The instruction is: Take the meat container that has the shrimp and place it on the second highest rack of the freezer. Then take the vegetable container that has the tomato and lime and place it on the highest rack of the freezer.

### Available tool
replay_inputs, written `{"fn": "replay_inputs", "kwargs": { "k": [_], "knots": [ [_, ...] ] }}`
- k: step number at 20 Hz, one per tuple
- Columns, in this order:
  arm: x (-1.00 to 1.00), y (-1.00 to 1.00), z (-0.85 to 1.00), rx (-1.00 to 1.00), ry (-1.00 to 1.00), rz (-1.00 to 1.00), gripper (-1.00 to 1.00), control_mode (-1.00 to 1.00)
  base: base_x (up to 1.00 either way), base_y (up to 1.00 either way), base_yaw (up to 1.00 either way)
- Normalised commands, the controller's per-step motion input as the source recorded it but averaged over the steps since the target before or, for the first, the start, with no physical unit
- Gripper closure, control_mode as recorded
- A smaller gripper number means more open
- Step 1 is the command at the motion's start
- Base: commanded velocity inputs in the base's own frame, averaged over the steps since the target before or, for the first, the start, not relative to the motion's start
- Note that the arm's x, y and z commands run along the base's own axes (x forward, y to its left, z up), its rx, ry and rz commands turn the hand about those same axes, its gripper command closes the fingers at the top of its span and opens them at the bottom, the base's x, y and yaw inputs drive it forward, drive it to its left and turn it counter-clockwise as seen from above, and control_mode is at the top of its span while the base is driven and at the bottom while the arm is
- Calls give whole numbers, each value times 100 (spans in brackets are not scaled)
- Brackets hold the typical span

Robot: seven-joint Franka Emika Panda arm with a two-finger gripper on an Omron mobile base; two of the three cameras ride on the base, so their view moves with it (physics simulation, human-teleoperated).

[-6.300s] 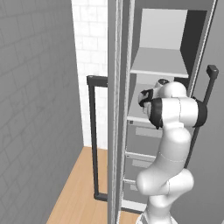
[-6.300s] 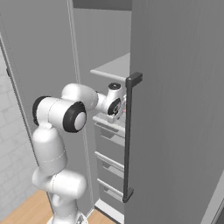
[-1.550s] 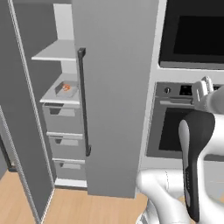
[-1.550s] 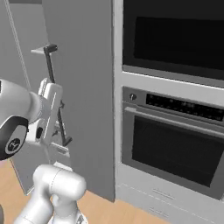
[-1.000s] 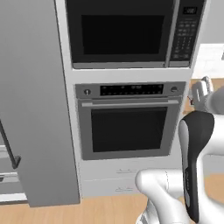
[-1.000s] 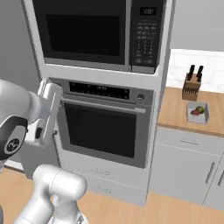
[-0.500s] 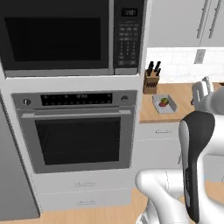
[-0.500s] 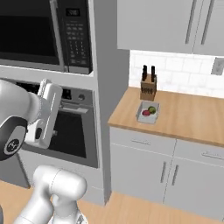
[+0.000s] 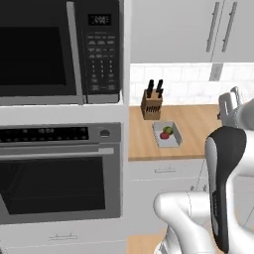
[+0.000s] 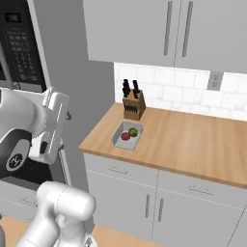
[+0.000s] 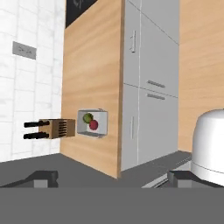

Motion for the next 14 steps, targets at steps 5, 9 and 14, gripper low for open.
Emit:
{"fn": "replay_inputs", "kwargs": {
  "k": [5, 9, 14],
  "knots": [
    [0, 0, 0, 0, 0, 0, -100, 100, 52, -15, 8],
    [15, -2, -8, 2, 1, 3, -100, -100, 46, -4, 9],
    [71, -19, -58, 3, 14, 8, -100, -100, 0, 0, 0]
  ]
}}
